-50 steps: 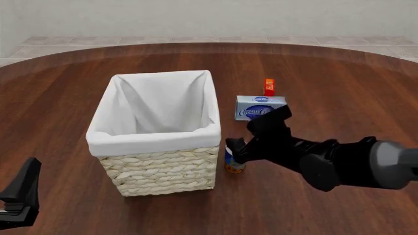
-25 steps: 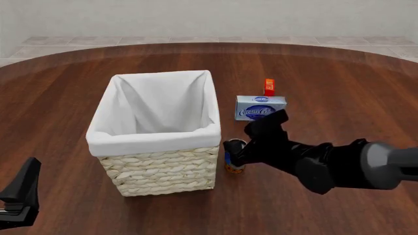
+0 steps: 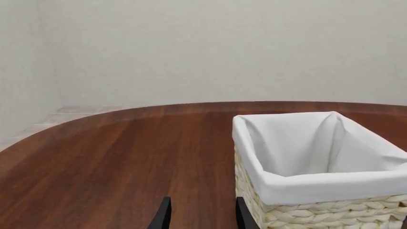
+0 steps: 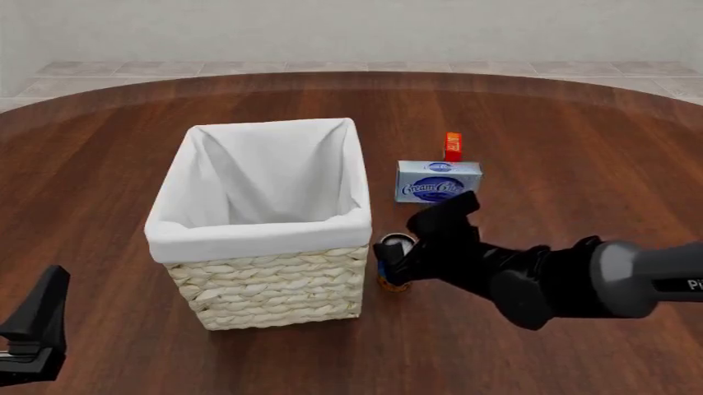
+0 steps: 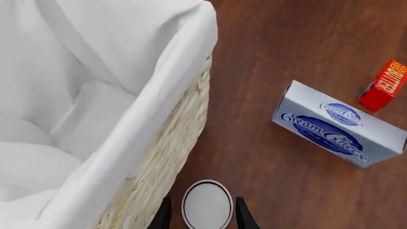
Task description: Pick up the alphabet soup and put it in the basket.
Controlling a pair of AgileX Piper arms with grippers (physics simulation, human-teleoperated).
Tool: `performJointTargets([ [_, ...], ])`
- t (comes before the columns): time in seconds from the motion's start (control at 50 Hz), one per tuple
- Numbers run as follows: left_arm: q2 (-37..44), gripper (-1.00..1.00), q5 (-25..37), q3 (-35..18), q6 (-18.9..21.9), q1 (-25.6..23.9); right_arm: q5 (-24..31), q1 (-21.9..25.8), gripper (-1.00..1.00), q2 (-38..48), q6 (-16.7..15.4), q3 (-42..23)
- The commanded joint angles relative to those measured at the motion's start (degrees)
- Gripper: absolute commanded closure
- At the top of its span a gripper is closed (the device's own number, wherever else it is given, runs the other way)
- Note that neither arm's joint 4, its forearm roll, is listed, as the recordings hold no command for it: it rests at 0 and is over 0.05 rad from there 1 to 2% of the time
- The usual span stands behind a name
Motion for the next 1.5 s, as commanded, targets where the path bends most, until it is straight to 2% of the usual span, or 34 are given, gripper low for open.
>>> performJointTargets([
  [0.02, 0.00, -1.00, 0.08, 0.00, 0.11, -0.04, -1.05, 0.08, -1.00, 1.50, 0.05, 0.20],
  [0.74, 0.00, -1.00, -0.05, 0.00, 0.12, -0.15, -1.87, -0.63, -1.00, 4.40, -0.33, -0.47],
  [1.24, 0.00, -1.00, -0.10, 0.00, 0.37, -0.44, -5.69, 0.15, -1.00, 8.92, 1.17, 0.04],
  [1.5, 0.00, -1.00, -0.13, 0.00, 0.40, -0.36, -6.98, -0.98, -1.00, 11.38, 1.29, -0.64],
])
